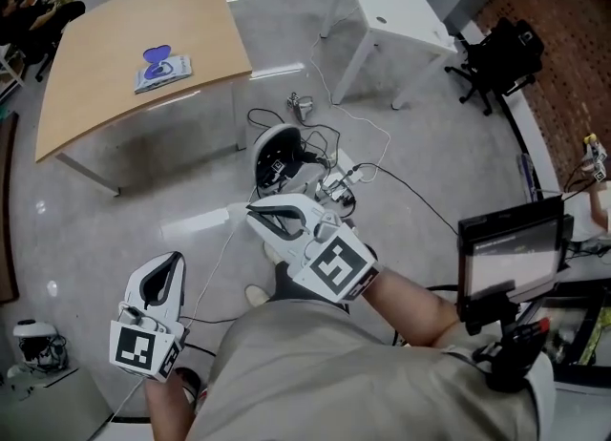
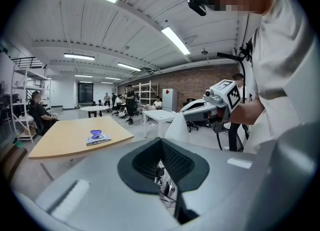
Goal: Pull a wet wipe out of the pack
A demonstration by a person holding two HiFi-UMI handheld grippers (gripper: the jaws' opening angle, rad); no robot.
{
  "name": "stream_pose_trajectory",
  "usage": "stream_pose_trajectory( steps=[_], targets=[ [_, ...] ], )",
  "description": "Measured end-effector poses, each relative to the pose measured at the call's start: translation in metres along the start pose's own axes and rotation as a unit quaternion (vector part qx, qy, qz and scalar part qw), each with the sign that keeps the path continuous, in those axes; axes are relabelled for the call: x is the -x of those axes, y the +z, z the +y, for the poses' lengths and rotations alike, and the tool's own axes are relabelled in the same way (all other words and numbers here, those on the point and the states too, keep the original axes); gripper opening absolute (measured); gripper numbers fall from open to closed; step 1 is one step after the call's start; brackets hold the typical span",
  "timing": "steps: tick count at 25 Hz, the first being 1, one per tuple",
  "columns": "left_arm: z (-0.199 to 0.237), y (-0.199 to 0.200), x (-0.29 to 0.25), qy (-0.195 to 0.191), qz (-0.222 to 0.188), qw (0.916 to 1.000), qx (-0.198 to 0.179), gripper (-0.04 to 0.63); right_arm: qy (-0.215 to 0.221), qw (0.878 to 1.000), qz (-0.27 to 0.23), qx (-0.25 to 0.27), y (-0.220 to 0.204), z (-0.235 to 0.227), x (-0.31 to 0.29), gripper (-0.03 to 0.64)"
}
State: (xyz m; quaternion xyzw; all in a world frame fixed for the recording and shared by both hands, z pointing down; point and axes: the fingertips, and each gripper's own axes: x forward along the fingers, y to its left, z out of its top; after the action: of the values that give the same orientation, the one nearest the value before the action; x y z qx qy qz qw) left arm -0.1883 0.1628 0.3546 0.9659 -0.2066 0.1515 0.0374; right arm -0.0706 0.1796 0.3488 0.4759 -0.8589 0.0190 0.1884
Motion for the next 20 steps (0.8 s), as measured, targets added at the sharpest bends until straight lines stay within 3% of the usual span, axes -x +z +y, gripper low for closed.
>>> stream_pose_trajectory(
  steps=[11, 17, 20],
  targets=[
    [0.0, 0.001, -0.024, 0.0, 0.01, 0.9999, 0.002, 0.005, 0.006, 1.0, -0.002, -0.005, -0.007, -0.018, 0.0, 0.003],
    [0.028, 0.017, -0.083, 0.009, 0.027, 0.9995, 0.01, 0.005, 0.026, 1.0, -0.004, -0.008, -0.009, -0.082, -0.025, 0.003],
    [0.029, 0.018, -0.09, 0.016, 0.027, 0.9995, 0.01, 0.005, 0.036, 0.999, -0.011, -0.002, -0.011, -0.089, -0.029, 0.003]
  ],
)
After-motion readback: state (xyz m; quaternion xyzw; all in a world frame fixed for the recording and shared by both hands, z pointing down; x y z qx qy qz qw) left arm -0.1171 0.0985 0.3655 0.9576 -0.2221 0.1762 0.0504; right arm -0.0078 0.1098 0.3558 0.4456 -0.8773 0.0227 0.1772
